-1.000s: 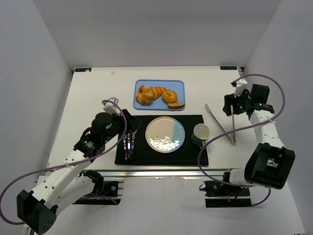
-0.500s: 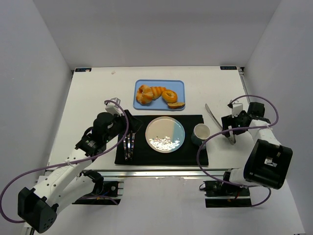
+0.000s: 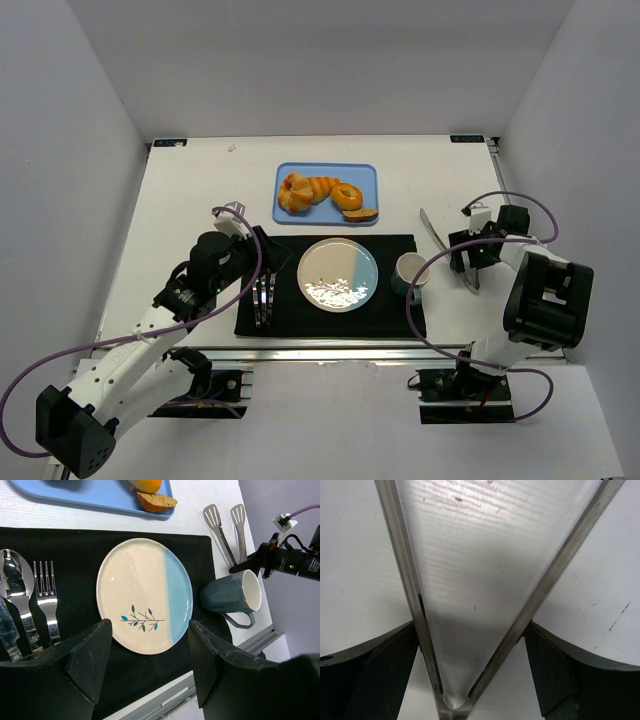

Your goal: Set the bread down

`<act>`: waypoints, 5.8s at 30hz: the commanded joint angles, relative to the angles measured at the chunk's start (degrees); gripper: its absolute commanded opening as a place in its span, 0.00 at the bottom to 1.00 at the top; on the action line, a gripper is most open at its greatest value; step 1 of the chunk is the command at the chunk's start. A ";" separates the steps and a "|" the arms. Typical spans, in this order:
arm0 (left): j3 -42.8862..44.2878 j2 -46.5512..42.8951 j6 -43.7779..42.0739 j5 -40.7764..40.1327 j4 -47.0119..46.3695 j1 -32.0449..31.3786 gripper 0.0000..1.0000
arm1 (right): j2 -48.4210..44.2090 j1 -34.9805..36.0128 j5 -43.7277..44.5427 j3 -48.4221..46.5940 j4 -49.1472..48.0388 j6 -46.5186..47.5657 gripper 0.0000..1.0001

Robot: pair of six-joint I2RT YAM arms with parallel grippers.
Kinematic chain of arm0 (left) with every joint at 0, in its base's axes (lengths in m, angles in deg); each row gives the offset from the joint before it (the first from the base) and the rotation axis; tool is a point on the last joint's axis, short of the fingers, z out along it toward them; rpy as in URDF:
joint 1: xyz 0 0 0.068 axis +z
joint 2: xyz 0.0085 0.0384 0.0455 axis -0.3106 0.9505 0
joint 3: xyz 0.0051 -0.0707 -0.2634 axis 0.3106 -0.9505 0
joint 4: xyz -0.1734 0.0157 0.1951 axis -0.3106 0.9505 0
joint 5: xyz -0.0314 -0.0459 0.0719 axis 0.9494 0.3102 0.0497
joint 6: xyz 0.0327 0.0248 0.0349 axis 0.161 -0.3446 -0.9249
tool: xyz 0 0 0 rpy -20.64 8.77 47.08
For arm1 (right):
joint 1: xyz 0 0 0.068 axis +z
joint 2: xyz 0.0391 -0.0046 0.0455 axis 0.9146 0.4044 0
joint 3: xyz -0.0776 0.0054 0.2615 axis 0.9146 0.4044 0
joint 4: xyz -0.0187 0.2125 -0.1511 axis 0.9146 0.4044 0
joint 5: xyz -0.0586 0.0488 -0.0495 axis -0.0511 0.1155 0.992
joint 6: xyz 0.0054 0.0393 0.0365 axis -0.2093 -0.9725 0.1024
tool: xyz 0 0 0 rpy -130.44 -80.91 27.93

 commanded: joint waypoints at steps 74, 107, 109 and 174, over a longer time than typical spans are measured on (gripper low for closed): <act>3.91 -10.00 2.41 -9.57 12.01 0.00 0.72 | 18.17 42.62 -1.21 -45.19 1.51 -25.32 0.54; 4.35 -12.11 2.94 -10.19 12.53 0.00 0.72 | 10.98 38.85 -14.21 -40.00 -0.95 -36.74 0.00; 4.44 -12.11 2.94 -10.27 12.53 0.00 0.72 | 9.83 37.18 -18.43 -39.56 -1.21 -37.27 0.00; 1.45 -11.14 1.97 -8.43 6.91 0.00 0.72 | -14.52 0.26 2.98 -9.61 3.82 -18.90 0.00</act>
